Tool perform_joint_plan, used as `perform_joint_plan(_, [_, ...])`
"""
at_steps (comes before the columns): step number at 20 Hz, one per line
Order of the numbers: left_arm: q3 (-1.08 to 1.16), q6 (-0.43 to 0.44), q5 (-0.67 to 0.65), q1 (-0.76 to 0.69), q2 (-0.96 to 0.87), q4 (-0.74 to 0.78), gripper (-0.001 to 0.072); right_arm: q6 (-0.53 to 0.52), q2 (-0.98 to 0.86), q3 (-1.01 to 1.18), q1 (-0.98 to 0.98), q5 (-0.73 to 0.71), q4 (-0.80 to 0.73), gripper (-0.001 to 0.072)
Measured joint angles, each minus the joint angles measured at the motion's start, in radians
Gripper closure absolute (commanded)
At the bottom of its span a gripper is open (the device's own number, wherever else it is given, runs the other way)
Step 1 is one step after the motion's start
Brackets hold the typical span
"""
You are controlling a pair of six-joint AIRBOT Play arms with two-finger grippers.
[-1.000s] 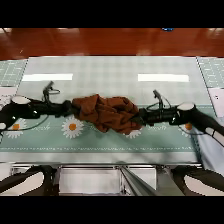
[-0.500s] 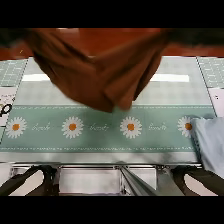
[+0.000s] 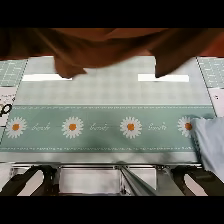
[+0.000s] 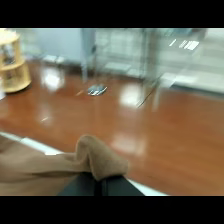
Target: Fold the shirts.
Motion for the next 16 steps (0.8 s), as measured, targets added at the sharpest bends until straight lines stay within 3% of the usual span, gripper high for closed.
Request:
perform_joint_plan(9, [-0.053,-0.074,-0.076,-0.217,0.233,0.311,0.0688,0.043,0.119,-0.025,0.0,0.206,-0.057,0.0686])
perform_joint_plan(13, [-0.288,-0.082,-0.095,-0.26,0.239,0.355,0.0688,0.035,0.127,-0.216,0.0,0.245,0.021,0.0689])
perform_joint_plan(16, [-0.505,-0.059,-0.046,-0.27,0.179,0.369,0.0689,0.002,0.113,-0.462,0.0,0.181,0.08,0.0689])
